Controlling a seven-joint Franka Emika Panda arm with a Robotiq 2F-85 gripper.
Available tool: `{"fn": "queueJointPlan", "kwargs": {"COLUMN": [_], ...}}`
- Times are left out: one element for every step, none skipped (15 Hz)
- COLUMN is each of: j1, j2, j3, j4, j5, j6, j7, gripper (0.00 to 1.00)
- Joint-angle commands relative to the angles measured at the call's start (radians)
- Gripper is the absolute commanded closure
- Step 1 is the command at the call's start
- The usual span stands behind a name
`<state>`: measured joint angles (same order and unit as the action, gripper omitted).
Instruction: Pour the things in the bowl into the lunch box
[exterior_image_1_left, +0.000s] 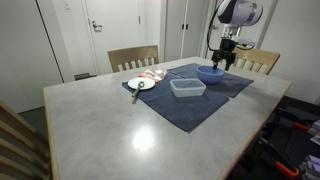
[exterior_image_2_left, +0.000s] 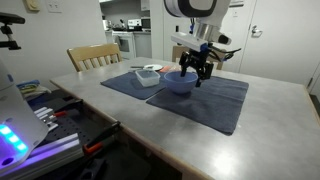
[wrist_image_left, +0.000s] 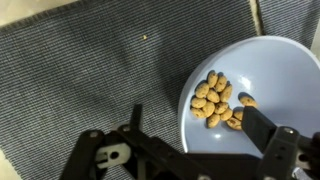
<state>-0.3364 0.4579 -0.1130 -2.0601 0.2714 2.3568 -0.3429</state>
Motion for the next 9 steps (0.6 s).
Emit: {"fn": "queueJointPlan", "kwargs": {"j1": [-0.023, -0.024, -0.024, -0.025, -0.029, -0.03, -0.031, -0.033, -0.035], "j2": [0.029, 0.035, 0.04, 0.046, 0.056, 0.06, 0.064, 0.067, 0.07], "j3": [0.022, 0.023, 0.025, 0.026, 0.026, 0.026, 0.026, 0.026, 0.027], "j4": [0.006, 0.005, 0.005, 0.005, 0.021, 0.023, 0.03, 0.034, 0.04], "j5": [0.029, 0.029, 0.03, 0.029, 0.027, 0.025, 0.023, 0.022, 0.022], "j6": [0.052, 0.059, 0.065, 0.072, 0.066, 0.068, 0.066, 0.065, 0.064], "j7": [-0.023, -0.022, -0.021, -0.02, -0.02, -0.018, -0.018, -0.017, -0.018], "gripper": [0.0, 0.0, 0.0, 0.0, 0.0, 0.0, 0.0, 0.0, 0.0]}}
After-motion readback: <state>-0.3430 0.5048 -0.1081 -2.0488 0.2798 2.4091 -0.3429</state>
